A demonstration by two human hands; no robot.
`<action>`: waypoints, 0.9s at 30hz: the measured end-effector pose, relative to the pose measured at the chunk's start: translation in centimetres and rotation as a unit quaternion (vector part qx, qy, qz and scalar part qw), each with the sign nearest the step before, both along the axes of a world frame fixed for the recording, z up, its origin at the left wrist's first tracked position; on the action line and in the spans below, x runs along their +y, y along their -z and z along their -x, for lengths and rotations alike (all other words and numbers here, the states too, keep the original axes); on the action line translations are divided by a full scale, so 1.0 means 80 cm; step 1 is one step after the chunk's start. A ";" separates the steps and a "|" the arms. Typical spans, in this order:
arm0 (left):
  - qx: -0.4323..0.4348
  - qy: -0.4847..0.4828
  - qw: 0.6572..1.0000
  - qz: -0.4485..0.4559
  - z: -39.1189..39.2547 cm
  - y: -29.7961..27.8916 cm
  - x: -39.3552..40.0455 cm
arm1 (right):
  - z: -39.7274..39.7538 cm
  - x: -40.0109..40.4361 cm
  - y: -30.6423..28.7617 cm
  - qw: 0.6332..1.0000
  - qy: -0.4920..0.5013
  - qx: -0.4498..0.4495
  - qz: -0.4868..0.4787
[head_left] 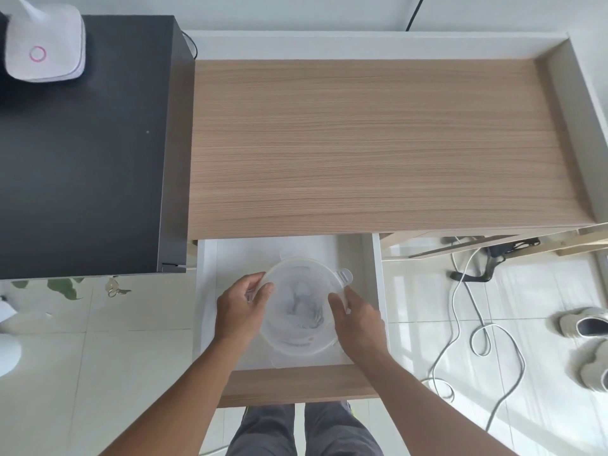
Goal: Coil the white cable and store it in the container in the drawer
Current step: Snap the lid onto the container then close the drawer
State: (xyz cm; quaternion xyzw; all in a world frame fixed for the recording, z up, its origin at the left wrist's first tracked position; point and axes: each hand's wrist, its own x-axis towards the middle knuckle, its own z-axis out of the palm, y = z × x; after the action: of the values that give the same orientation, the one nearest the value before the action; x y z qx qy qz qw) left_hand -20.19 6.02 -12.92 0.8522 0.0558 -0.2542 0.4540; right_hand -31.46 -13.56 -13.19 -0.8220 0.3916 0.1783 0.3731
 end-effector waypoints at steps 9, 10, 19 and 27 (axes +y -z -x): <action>0.026 -0.020 0.999 -0.017 0.002 0.002 0.001 | 0.000 0.003 0.000 0.999 0.051 -0.011 -0.015; 0.017 -0.023 0.999 -0.024 0.004 0.001 -0.001 | -0.001 0.006 -0.002 0.998 0.051 -0.028 0.004; -0.034 -0.163 0.975 -0.145 0.033 -0.014 -0.024 | -0.004 0.015 -0.011 0.995 -0.010 -0.068 0.068; 0.009 -0.212 0.976 -0.054 0.052 -0.015 -0.022 | -0.008 0.015 -0.014 0.998 0.008 -0.040 0.039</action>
State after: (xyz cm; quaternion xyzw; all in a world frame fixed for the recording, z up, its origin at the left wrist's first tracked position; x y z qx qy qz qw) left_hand -24.33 4.26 -11.71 0.8418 0.2530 -0.1558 0.4506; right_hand -30.80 -12.35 -12.05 -0.8390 0.3898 0.1269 0.3579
